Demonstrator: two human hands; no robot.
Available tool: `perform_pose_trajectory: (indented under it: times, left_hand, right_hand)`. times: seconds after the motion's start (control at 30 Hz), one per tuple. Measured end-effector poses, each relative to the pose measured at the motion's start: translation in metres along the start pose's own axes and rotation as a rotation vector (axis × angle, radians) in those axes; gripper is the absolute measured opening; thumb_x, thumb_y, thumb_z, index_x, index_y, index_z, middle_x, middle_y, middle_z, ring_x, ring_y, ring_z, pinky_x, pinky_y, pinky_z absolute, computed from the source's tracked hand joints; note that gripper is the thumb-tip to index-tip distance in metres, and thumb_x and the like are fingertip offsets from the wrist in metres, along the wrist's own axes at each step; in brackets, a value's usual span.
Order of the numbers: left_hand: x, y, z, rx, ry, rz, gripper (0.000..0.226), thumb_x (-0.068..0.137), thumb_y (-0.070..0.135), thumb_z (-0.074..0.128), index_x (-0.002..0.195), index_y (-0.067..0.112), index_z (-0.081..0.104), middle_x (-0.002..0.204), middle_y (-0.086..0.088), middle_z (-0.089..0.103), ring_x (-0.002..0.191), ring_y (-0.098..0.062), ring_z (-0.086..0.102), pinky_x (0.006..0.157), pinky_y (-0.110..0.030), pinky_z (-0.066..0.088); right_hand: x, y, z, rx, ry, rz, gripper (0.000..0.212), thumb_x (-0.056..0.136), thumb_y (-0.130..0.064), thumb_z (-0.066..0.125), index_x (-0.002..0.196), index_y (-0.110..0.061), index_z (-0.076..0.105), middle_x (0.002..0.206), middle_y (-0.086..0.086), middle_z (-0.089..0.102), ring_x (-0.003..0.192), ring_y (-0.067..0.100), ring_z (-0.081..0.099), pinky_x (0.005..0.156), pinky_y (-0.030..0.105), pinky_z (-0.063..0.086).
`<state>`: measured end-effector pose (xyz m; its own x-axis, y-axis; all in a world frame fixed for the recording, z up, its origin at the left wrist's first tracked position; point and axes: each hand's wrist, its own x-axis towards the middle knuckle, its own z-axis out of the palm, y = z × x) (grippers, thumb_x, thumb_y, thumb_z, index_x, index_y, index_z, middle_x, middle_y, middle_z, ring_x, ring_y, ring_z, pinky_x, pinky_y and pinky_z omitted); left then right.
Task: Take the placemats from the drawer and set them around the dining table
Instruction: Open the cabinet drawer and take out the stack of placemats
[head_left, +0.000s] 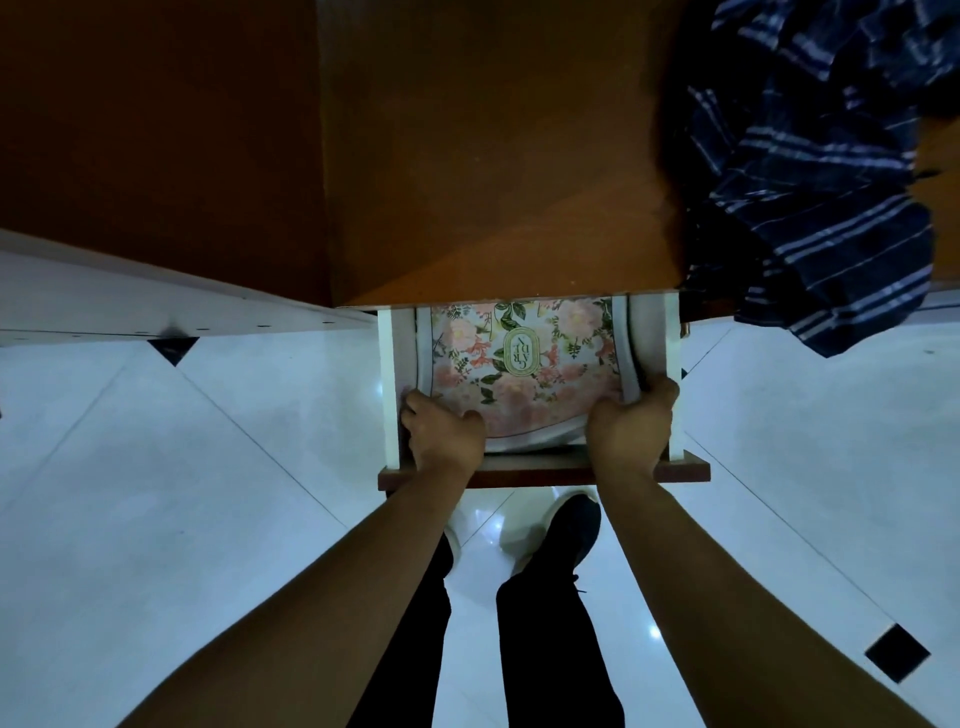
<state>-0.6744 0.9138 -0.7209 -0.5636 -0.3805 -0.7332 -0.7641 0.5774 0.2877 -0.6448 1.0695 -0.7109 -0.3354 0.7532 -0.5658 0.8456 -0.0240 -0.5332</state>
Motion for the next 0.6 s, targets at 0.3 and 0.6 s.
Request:
perform_pose_trajectory:
  times: [0.3, 0.6]
  left_hand:
    - [-0.023, -0.006, -0.023, -0.074, -0.006, -0.101, 0.069, 0.083, 0.035, 0.068, 0.139, 0.010, 0.036, 0.133, -0.008, 0.050, 0.119, -0.033, 0.052, 0.098, -0.039, 0.041]
    - [-0.014, -0.015, -0.052, -0.252, -0.210, -0.376, 0.057, 0.075, 0.038, 0.076, 0.116, 0.003, 0.058, 0.105, -0.016, 0.063, 0.094, -0.035, 0.064, 0.080, -0.046, 0.058]
  right_hand:
    - [0.004, -0.043, -0.067, 0.534, -0.445, 0.559, 0.008, 0.089, -0.001, 0.054, 0.092, -0.006, 0.059, 0.086, 0.012, 0.062, 0.071, 0.022, 0.058, 0.055, 0.028, 0.045]
    - [0.013, -0.023, -0.120, 0.739, -0.641, 0.703, 0.024, 0.088, -0.004, 0.043, 0.105, -0.006, 0.059, 0.093, 0.010, 0.065, 0.075, 0.019, 0.057, 0.045, 0.019, 0.045]
